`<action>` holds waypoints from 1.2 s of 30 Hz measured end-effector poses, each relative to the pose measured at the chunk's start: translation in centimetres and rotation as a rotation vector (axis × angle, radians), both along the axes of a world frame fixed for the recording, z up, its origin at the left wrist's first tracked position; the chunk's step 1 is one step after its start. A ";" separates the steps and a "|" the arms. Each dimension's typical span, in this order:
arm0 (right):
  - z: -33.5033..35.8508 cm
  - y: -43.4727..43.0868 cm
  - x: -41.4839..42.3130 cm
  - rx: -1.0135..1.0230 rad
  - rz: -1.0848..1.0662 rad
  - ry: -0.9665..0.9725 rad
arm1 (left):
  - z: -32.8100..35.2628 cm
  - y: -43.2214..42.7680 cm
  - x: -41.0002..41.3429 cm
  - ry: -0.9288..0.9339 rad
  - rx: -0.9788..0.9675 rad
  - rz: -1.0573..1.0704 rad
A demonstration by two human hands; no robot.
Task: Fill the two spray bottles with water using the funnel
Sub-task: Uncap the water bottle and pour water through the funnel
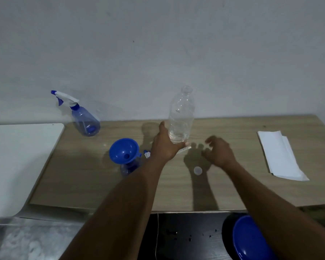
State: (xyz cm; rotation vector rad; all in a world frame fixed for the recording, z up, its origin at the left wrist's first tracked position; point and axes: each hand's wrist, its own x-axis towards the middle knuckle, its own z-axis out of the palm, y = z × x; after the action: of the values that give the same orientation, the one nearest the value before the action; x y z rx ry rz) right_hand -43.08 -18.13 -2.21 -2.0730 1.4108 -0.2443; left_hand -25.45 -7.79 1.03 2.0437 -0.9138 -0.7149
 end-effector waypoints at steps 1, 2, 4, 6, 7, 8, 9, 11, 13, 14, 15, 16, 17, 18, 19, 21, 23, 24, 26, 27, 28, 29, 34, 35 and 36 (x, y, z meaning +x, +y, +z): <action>1.9 -1.0 0.5 0.053 -0.069 -0.190 | -0.3 0.8 -0.4 -0.029 -0.002 0.007; 3.6 -1.9 1.1 0.145 -0.085 -0.364 | -0.7 1.7 -0.9 -0.059 -0.012 0.014; 6.6 -2.4 2.9 0.313 0.036 -0.594 | -1.7 3.7 -2.0 -0.132 -0.023 0.032; 7.7 -1.6 5.0 0.361 0.225 -0.638 | -2.8 5.6 -3.2 -0.163 0.008 0.070; 7.7 -1.0 6.0 0.361 0.290 -0.641 | -3.2 6.5 -3.6 -0.156 0.028 0.071; 7.3 -0.5 7.0 0.361 0.300 -0.645 | -3.3 7.4 -4.2 -0.139 0.055 0.063; 6.7 -0.2 7.8 0.343 0.258 -0.656 | -3.5 8.2 -4.4 -0.134 0.074 0.056; 6.0 0.4 9.0 0.267 0.102 -0.685 | -3.9 9.9 -4.3 -0.187 0.122 0.052; 6.0 0.5 9.8 0.149 -0.005 -0.685 | -4.4 11.7 -3.3 -0.391 0.219 0.064; 6.3 0.5 10.1 0.076 -0.047 -0.676 | -4.6 12.6 -2.7 -0.487 0.265 0.082; 6.9 0.3 10.4 0.010 -0.072 -0.691 | -4.6 13.5 -2.0 -0.557 0.289 0.097; 7.9 0.1 10.7 -0.039 -0.077 -0.708 | -5.1 14.4 -1.2 -0.629 0.289 0.145; 9.1 -0.2 10.9 -0.073 -0.053 -0.711 | -5.6 15.2 -0.4 -0.672 0.275 0.213; 10.5 -0.6 11.0 -0.098 0.004 -0.695 | -6.0 16.1 0.3 -0.648 0.258 0.284; 11.7 -1.0 11.1 -0.120 0.084 -0.660 | -6.4 16.7 1.2 -0.605 0.225 0.358; 14.1 -1.4 11.1 -0.166 0.274 -0.548 | -6.9 17.7 2.9 -0.496 0.180 0.488; 15.7 -1.1 11.0 -0.199 0.449 -0.420 | -6.8 17.8 4.1 -0.393 0.159 0.495; 16.2 -0.8 11.0 -0.200 0.520 -0.357 | -6.3 17.5 4.5 -0.334 0.146 0.462; 16.3 -0.2 11.1 -0.197 0.637 -0.216 | -5.2 16.6 5.3 -0.262 0.093 0.367; 16.2 0.1 11.1 -0.190 0.680 -0.138 | -4.7 16.1 5.6 -0.244 0.071 0.329; 16.0 0.3 11.0 -0.177 0.714 -0.063 | -4.5 15.6 6.0 -0.221 0.060 0.300; 15.7 0.4 11.0 -0.162 0.743 0.002 | -4.4 15.1 6.2 -0.192 0.059 0.272; 14.7 1.0 11.0 -0.175 0.830 0.267 | -5.1 14.5 6.8 -0.162 0.063 0.189; 14.6 1.1 11.1 -0.188 0.841 0.314 | -5.3 14.6 6.9 -0.165 0.061 0.185; 14.5 1.2 11.2 -0.202 0.848 0.356 | -5.3 14.6 6.9 -0.165 0.058 0.183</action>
State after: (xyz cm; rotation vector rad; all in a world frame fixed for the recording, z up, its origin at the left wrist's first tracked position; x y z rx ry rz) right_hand -31.85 -16.89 12.29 -2.7739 0.5724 0.3609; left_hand -18.56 6.84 -4.22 2.2292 -0.7911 -0.4848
